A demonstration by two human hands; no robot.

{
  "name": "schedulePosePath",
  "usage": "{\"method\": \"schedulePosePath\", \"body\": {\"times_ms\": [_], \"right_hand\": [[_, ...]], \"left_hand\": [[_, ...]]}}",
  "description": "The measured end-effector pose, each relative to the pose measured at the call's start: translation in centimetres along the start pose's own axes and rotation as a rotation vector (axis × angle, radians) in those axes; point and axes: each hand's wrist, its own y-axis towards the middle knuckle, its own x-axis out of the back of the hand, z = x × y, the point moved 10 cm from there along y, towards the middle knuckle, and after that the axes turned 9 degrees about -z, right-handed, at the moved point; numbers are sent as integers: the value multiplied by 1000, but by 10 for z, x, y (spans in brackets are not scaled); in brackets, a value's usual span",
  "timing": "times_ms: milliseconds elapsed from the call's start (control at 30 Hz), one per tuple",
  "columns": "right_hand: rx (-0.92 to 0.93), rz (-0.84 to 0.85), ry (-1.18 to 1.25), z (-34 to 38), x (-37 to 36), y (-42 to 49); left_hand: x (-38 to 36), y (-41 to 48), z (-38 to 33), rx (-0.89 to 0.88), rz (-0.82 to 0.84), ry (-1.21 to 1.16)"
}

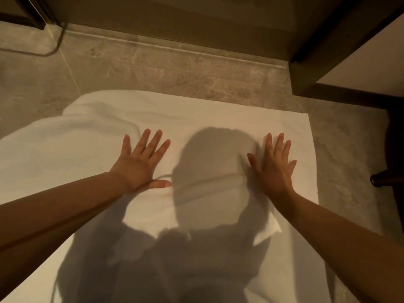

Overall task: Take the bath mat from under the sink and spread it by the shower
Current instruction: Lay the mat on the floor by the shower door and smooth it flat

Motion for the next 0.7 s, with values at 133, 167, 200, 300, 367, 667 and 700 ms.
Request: {"method": "schedulePosePath", "body": {"times_ms": [133,167,200,300,367,667,700], "right_hand": [[38,125,-96,-5,-18,-31],[31,154,-136,-11,-22,-32],[27,169,-159,-17,-23,-31],[32,185,-177,-26,-24,-23],[29,187,-193,-30,-24,-18],[16,186,-242,-42,-17,7],[11,190,-246,-44,-17,9]], "left_hand": [[3,4,-1,39,-47,-70],[4,5,-1,40,-52,-66],[5,7,-2,42,-58,-55],[10,13,-4,46,-53,-41],[11,19,-5,44,-41,-38],[19,47,-9,40,-19,-62],[20,50,-10,39,-17,-64]]}}
